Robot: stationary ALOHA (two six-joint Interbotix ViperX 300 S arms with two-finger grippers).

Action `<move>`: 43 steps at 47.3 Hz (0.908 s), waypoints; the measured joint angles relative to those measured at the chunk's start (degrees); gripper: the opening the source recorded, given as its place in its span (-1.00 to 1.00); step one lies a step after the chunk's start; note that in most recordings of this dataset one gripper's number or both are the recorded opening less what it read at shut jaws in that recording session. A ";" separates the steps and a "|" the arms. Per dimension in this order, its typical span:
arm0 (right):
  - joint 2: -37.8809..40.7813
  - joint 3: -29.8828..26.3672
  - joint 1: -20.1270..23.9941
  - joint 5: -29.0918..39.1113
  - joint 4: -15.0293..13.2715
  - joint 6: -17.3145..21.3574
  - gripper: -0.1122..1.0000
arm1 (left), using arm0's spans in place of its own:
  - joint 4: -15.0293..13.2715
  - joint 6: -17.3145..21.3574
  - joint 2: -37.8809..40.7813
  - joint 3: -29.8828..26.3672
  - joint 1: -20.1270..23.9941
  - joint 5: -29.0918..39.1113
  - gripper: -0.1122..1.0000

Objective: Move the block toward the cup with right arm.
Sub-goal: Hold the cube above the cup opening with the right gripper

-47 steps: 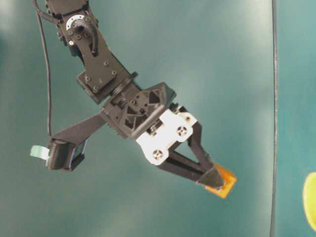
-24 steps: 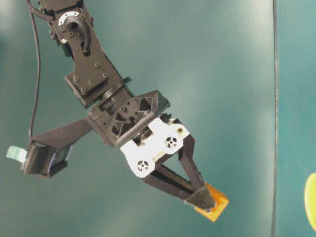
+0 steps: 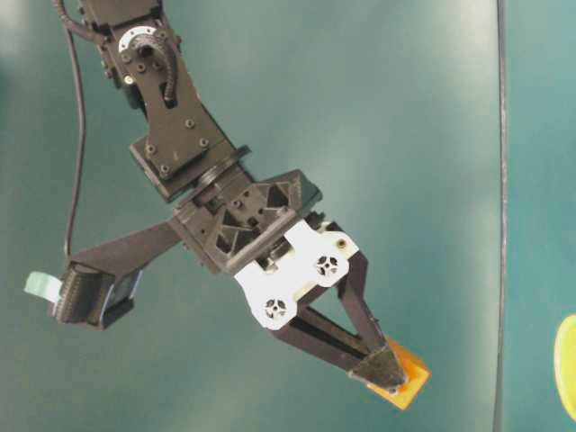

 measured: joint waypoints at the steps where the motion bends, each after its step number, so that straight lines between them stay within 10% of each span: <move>1: 0.00 0.00 0.00 -0.09 0.00 0.00 -0.09 | 0.00 0.00 0.00 0.00 0.00 0.09 -0.80; 43: 0.26 -0.53 0.09 -0.09 0.00 0.00 -0.09 | 0.00 0.00 0.00 0.00 0.00 0.09 -0.80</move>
